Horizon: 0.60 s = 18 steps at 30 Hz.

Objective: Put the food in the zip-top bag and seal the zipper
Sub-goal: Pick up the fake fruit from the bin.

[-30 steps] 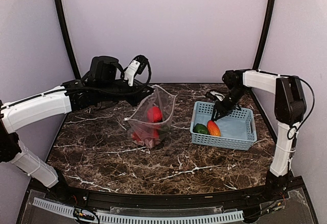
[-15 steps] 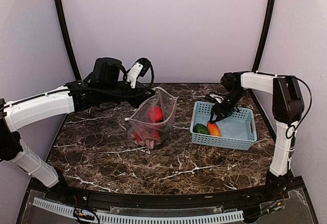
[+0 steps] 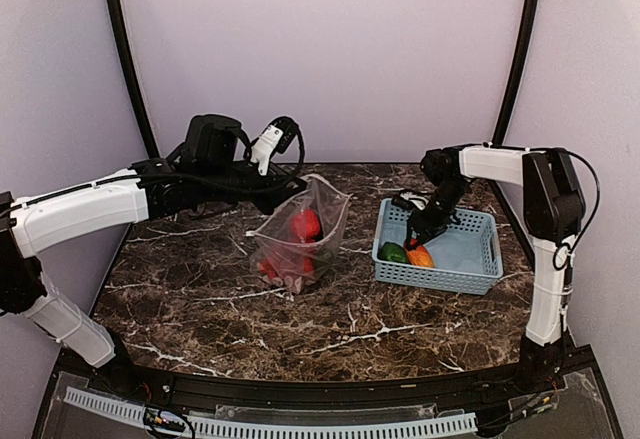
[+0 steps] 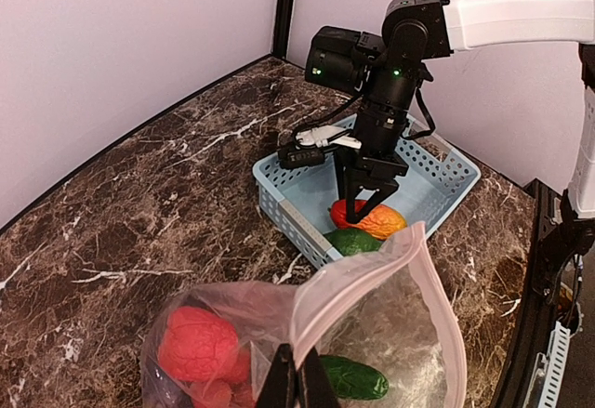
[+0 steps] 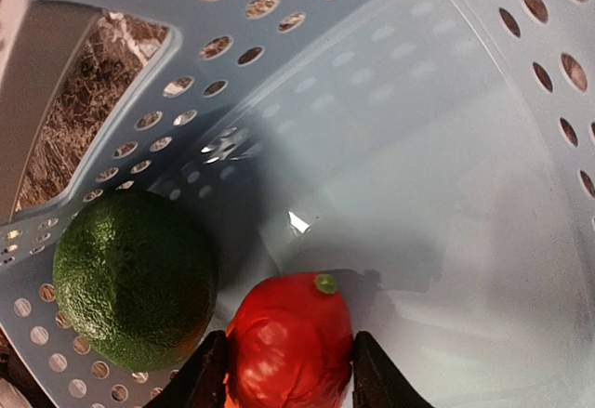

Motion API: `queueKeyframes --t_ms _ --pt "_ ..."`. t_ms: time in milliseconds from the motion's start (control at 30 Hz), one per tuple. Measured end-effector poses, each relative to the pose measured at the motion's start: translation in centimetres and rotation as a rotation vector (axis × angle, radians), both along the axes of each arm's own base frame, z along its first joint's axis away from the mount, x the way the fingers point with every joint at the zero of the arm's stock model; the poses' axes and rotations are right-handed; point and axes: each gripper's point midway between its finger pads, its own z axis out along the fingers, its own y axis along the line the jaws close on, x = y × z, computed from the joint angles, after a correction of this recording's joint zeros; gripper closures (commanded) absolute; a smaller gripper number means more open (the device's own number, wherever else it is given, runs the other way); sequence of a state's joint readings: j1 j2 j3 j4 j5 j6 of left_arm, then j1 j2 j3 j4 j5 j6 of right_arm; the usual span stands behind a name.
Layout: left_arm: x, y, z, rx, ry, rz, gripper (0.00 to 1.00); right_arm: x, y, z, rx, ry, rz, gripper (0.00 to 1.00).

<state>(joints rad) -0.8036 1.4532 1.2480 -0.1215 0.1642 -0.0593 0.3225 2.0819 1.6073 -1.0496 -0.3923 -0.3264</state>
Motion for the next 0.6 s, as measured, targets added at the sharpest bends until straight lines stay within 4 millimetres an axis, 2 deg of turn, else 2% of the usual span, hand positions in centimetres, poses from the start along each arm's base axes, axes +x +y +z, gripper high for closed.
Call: queueKeyframes --t_ms 267,367,467,600 --pt "0.0 -0.2 -0.4 0.004 0.008 -0.004 0.99 0.0 -0.3 -0.2 -0.026 -0.004 0.0 0.7" --pt "-0.1 -0.3 -0.6 0.002 0.018 -0.013 0.99 0.2 -0.5 0.4 -0.035 -0.025 0.001 0.72" --pt "-0.2 -0.7 -0.9 -0.003 0.034 -0.028 0.99 0.5 -0.6 2.5 -0.027 -0.085 0.005 0.73" --pt "0.1 -1.7 -0.9 -0.015 0.062 -0.047 0.99 0.5 0.0 8.2 0.059 -0.226 0.028 0.74"
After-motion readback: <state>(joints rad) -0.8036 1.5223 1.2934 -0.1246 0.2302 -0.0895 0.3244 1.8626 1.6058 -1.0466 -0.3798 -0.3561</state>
